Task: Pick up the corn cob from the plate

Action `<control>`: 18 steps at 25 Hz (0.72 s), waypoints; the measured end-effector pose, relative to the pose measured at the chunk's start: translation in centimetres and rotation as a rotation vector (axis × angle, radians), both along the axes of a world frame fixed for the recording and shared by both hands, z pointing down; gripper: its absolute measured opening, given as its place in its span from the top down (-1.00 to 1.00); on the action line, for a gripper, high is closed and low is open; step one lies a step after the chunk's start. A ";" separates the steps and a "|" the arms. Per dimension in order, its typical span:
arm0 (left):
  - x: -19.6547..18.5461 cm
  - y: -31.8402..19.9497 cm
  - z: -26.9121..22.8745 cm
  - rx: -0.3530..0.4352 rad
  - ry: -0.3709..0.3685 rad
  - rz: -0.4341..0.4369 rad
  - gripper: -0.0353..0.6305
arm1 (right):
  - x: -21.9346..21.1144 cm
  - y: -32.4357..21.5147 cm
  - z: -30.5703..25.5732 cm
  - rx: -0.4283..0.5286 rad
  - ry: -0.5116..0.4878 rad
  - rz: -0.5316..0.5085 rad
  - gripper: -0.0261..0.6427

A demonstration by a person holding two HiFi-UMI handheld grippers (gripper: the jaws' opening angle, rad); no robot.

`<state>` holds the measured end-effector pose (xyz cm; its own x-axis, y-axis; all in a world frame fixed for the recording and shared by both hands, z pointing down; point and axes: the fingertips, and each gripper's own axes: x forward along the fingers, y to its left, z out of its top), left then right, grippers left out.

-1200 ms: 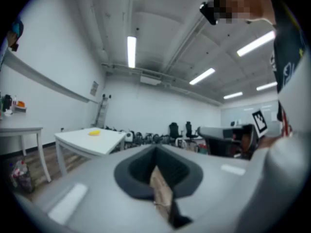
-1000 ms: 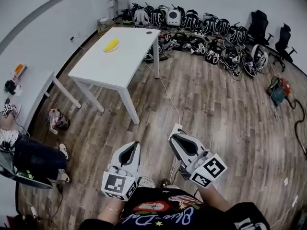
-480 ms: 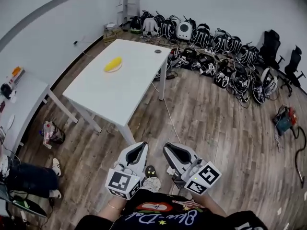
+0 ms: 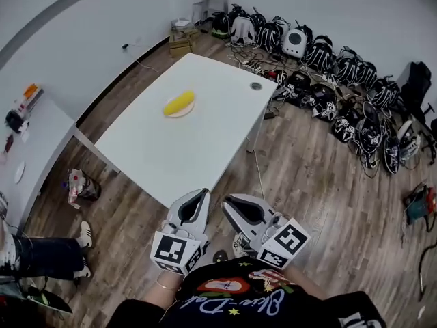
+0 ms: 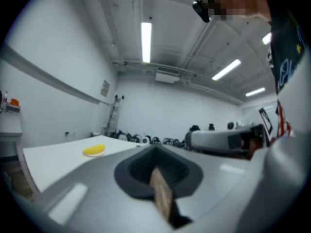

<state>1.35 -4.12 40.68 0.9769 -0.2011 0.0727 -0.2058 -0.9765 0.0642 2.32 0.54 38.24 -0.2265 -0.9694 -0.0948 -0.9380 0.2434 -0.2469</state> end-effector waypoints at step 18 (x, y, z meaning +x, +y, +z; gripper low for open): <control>18.2 -25.9 1.0 -0.043 -0.095 -0.575 0.92 | 21.9 -30.5 2.3 -0.043 0.327 -0.683 0.79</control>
<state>19.58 -30.01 41.64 0.7002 -0.6924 0.1742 -0.7091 -0.7027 0.0573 24.17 -29.98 40.56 -0.7880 -0.6048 0.1152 -0.6093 0.7929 -0.0049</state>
